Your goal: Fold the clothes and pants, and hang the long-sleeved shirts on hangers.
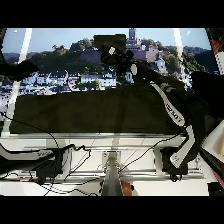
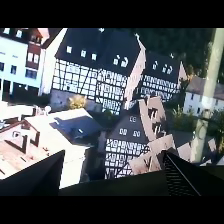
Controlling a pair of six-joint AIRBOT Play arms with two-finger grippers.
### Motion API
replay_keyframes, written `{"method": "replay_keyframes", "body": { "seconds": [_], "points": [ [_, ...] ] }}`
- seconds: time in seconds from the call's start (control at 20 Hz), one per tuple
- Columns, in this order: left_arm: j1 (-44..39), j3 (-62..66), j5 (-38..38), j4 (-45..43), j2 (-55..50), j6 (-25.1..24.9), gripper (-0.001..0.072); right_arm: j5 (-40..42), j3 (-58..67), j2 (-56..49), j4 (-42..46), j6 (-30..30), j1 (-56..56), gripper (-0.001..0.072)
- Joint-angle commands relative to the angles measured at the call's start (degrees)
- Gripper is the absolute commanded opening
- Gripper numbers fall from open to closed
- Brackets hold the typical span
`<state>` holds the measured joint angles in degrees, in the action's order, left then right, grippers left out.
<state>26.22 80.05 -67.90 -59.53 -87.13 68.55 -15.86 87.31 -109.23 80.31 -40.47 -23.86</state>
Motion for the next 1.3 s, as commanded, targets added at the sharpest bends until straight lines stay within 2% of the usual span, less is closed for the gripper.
{"method": "replay_keyframes", "body": {
  "seconds": [0.0, 0.15, 0.3, 0.45, 0.6, 0.7, 0.8, 0.95, 1.25],
  "points": [
    [-0.04, 0.02, 0.0, 0.0, -0.48, -0.02, 0.0689, 1.07, 0.09, -0.33, 0.39, 0.52, -0.33, 0.0032],
    [-0.04, 0.02, 0.0, 0.07, -0.44, -0.02, 0.0689, -3.21, 0.07, 3.82, 0.35, 0.37, -1.79, 0.0031],
    [-0.04, 0.04, -0.04, 0.09, 0.0, -0.02, 0.0689, -14.45, 0.07, 12.7, 0.33, -4.04, -3.61, 0.0031],
    [-0.04, 0.04, -0.94, 0.7, 0.81, -0.02, 0.0688, -23.06, 0.07, 19.69, -1.68, -4.02, -3.67, 0.0031],
    [-0.04, 0.04, -1.77, 0.94, 2.01, -0.04, 0.0688, -39.65, 0.07, 27.67, -9.68, -3.56, -4.52, 0.0031],
    [-0.07, 0.02, -1.81, 1.55, 3.04, -0.02, 0.0688, -46.47, 0.07, 33.2, -14.34, -0.96, -5.31, 0.0031],
    [-0.42, 0.0, -2.8, 2.95, 3.3, 0.0, 0.0688, -47.6, 0.07, 37.2, -14.8, -0.39, -5.27, 0.003],
    [-3.87, -1.53, -4.98, 3.06, 2.58, 0.02, 0.0687, -46.99, -0.44, 37.66, -11.17, -1.01, -3.41, 0.0032],
    [-20.28, -9.05, -3.15, 11.67, -3.21, -0.02, 0.0687, -46.03, -3.21, 29.33, -11.1, -2.8, 1.36, 0.0032]
  ]
}}
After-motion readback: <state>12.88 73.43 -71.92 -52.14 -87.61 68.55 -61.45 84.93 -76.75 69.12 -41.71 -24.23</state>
